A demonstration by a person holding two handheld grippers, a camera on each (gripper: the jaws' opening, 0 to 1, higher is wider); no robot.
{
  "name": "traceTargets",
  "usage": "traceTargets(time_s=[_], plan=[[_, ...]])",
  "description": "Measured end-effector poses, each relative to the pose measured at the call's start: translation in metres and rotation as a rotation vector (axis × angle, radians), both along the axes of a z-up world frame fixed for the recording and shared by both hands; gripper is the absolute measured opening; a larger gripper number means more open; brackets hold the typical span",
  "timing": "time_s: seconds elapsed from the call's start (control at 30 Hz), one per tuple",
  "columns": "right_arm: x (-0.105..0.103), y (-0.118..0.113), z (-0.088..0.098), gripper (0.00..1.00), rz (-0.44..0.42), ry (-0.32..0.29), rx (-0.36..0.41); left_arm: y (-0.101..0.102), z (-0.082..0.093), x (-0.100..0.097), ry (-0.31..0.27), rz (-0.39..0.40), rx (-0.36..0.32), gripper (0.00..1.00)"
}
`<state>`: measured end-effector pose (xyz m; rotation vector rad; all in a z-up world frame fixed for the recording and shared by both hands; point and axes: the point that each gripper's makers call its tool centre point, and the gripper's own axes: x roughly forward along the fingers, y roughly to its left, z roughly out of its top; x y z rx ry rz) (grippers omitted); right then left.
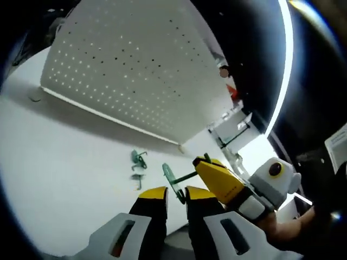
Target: Insert the hook assembly into the mounting plate slot until the hook locks in place.
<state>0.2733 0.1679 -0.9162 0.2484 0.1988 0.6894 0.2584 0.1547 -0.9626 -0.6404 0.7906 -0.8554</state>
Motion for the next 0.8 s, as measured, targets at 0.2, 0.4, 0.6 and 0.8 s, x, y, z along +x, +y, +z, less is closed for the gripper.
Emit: traceTargets(time_s=[0.2, 0.4, 0.6, 0.8], plan=[[-0.003, 0.000, 0.002, 0.00, 0.003, -0.010, -0.005, -0.005, 0.004, -0.004, 0.030, -0.024, -0.045, 0.06], [-0.004, 0.000, 0.005, 0.00, 0.004, -0.019, -0.005, -0.002, 0.006, -0.003, 0.043, -0.020, -0.057, 0.04], [-0.003, 0.002, 0.002, 0.00, 0.017, -0.012, -0.017, 0.004, 0.004, 0.002, -0.012, -0.005, -0.009, 0.03], [-0.003, 0.003, 0.003, 0.01, 0.008, 0.016, 0.005, 0.010, 0.008, 0.011, -0.067, 0.014, 0.034, 0.01]])
